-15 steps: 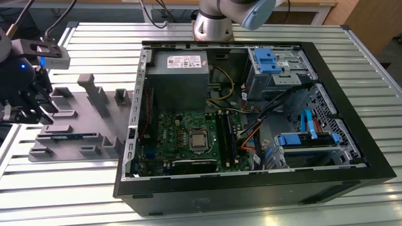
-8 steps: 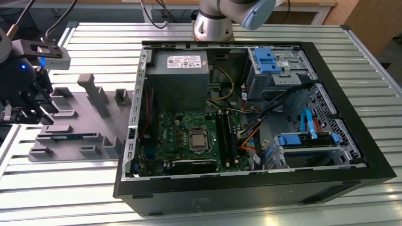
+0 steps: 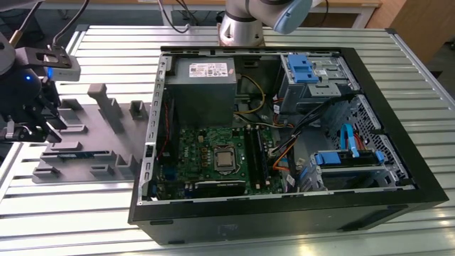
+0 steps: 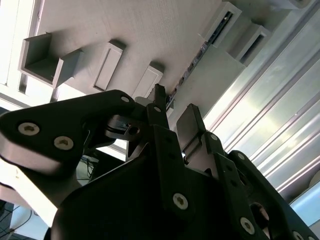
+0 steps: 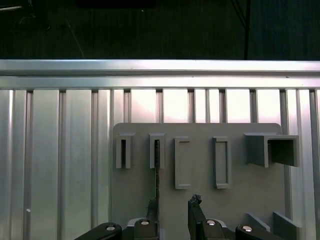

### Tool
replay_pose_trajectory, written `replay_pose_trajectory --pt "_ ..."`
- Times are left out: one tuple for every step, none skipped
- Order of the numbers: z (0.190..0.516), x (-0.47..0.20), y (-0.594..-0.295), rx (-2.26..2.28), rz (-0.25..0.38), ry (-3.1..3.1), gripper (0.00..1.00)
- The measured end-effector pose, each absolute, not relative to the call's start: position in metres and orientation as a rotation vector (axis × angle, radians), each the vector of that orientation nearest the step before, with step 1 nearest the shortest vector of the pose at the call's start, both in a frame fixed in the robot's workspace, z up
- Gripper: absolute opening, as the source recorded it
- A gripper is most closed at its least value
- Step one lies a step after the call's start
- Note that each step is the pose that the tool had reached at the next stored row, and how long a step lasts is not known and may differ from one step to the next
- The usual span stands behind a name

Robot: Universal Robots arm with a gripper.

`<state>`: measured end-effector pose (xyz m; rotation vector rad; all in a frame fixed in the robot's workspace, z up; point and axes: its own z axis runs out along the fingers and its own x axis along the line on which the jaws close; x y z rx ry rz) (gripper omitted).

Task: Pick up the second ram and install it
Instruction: 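Pick up the second ram and move it above second insertion slot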

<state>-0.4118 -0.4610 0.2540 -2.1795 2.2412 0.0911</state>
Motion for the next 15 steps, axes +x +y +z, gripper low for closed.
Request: replay_pose_trajectory --pt "0.253 -0.412 -0.461 -2.179 0.091 2.241 0.37" --pt "0.251 -0.412 -0.461 -2.179 0.091 2.241 0.37" --pt "0.25 -0.412 -0.461 -2.179 0.091 2.241 0.37" --pt "0.248 -0.412 -0.462 -2.18 0.091 2.241 0.37" --pt "0.247 -0.412 -0.462 -2.18 0.091 2.241 0.37" --pt "0.246 -0.412 -0.462 -2.18 0.091 2.241 0.37" --pt "0.244 -0.412 -0.463 -2.18 0.091 2.241 0.37" --pt "0.243 -0.412 -0.463 -2.18 0.091 2.242 0.37" --pt "0.242 -0.412 -0.464 -2.179 0.091 2.241 0.37" --pt "0.24 -0.412 -0.464 -2.179 0.091 2.241 0.37" --pt "0.239 -0.412 -0.465 -2.179 0.091 2.241 0.37" --pt "0.238 -0.412 -0.465 -2.179 0.091 2.241 0.37" --pt "0.236 -0.412 -0.465 -2.179 0.091 2.241 0.37" --pt "0.235 -0.412 -0.466 -2.179 0.091 2.241 0.37" --pt "0.234 -0.412 -0.466 -2.179 0.091 2.241 0.37"
